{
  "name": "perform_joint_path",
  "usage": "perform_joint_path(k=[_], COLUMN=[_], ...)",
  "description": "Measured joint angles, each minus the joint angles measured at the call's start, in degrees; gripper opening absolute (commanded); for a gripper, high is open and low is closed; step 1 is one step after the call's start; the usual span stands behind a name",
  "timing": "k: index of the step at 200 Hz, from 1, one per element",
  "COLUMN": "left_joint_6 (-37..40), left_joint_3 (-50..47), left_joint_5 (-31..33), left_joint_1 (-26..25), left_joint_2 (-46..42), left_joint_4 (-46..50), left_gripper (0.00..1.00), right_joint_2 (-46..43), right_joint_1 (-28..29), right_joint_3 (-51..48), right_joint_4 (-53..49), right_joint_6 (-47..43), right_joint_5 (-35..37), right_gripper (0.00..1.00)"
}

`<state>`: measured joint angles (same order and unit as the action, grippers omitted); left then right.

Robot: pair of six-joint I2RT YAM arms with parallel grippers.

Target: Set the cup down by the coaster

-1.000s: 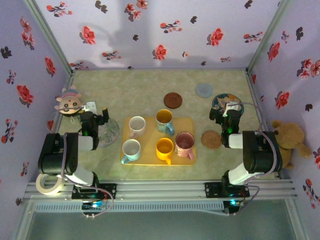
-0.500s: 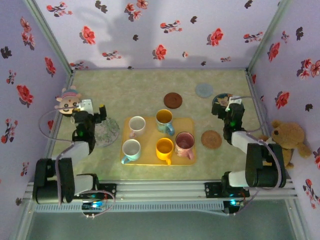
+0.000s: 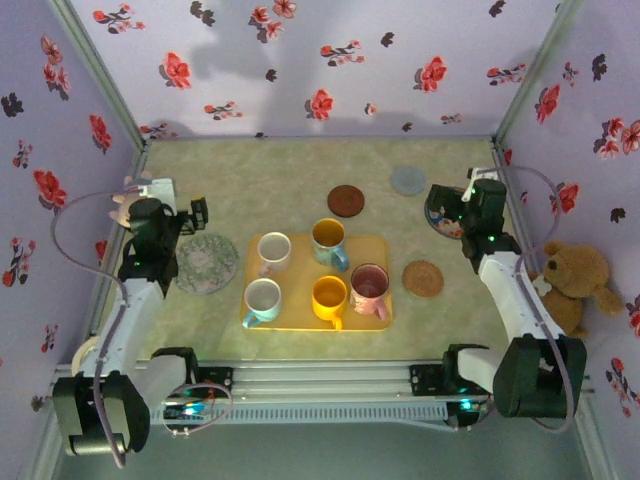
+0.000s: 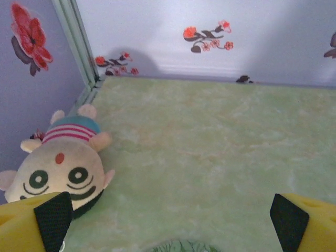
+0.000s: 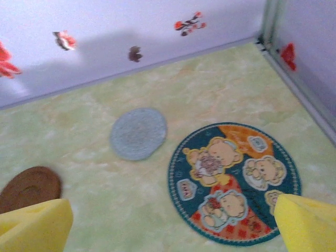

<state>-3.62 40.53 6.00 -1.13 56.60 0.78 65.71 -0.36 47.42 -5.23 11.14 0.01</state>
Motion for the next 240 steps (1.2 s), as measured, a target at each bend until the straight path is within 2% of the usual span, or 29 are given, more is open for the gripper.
perform_joint_path(k=[37,97,160,201,240], left_joint_6=[-4.1,-10.9,-16.1,-18.2,-18.2], left_joint_3=[7.7,15.3,17.9,22.7,27.7], left_joint_5=[-1.0,-4.6,-8.9,-11.7,-10.1], left_joint_1=[0.0,0.0,-0.3,-2.4,-5.8], left_joint_2=[1.6,8.2,13.3,22.1,30.6], left_joint_4=[13.4,28.1,37.1,41.4,45.2], left_gripper=[1.00,1.00,0.97,0.96,0.95], right_joint_2=[-0.6,-0.6,1.7,4.0,8.0], right_joint_1=[1.4,6.6,11.0,11.8,12.5], right_joint_3=[5.0,12.9,15.3,16.2,19.8], right_joint_4=[-10.1,-21.7,-26.9,-29.2,-30.3], right_joint_6=[0.0,-0.2,0.0,0.5,0.9], right_joint_5=[-6.7,-13.5,-16.2,-18.4,-20.6], right_gripper=[1.00,1.00,1.00,1.00,1.00])
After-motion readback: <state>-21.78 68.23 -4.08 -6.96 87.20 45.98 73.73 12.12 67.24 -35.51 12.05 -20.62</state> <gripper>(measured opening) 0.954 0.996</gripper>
